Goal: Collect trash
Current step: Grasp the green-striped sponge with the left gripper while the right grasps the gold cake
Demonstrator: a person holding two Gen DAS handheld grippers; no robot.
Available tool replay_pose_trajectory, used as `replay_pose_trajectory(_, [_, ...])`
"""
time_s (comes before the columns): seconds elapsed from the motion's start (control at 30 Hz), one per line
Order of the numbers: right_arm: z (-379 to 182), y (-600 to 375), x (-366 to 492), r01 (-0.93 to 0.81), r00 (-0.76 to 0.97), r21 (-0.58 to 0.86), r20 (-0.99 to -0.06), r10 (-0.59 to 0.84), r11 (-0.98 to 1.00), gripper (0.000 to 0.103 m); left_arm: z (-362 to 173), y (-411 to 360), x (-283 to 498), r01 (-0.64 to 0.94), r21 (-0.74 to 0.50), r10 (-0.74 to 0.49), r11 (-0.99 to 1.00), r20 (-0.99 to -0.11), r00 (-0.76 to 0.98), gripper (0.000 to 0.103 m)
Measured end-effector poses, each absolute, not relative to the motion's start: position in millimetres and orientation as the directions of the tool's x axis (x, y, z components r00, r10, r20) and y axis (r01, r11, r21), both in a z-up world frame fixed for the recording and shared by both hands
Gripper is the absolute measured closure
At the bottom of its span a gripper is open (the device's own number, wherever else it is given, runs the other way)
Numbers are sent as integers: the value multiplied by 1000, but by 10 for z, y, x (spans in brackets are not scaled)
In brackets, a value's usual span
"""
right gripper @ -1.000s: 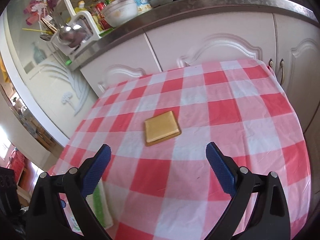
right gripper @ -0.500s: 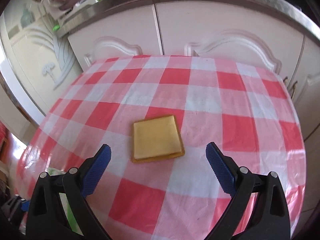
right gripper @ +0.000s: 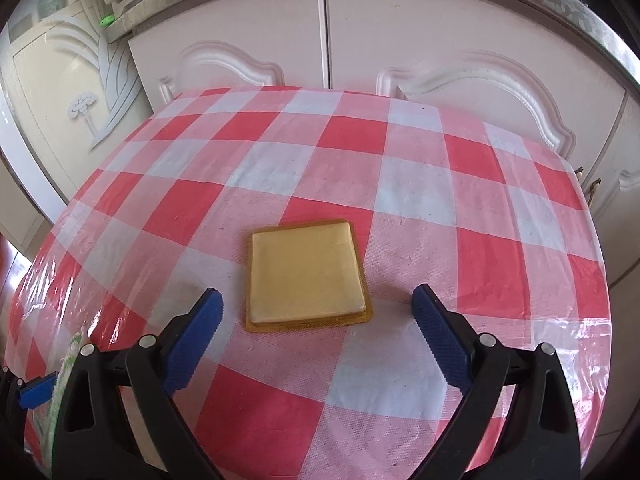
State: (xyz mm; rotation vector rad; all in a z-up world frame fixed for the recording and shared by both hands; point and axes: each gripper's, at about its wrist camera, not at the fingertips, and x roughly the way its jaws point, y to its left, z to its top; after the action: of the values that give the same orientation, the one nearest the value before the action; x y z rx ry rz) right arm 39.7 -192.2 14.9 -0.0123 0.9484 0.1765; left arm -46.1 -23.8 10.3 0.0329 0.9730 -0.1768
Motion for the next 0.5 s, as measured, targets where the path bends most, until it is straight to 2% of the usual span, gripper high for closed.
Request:
replay_pose_trajectory(0.03, [143,-1910,401,-159,570,59,-810,140,986,9,95,-227,-458,162,-58,-138,985,-826,546,9])
replay_pose_trajectory(0.13, [153,-1869,400,-160,586,12,-804,105,987,30,87,-225,-464,165,-55,-138,985,-822,552,9])
replay_pose_trajectory(0.23, [154,-1853,382,-176,593,6,-797,111,984,37,89,-215,-468,171,-65,-150,983,-818,555,9])
replay_pose_trajectory(0.43, [147,-1863,380,-189,597,22,-791,133,982,40,85,-226,-485,175,-57,-148,983,-810,567,10])
replay_pose_trajectory(0.5, [145,-1865,370,-192,599,32,-788,142,981,40,93,-218,-485,172,-54,-144,984,-805,575,16])
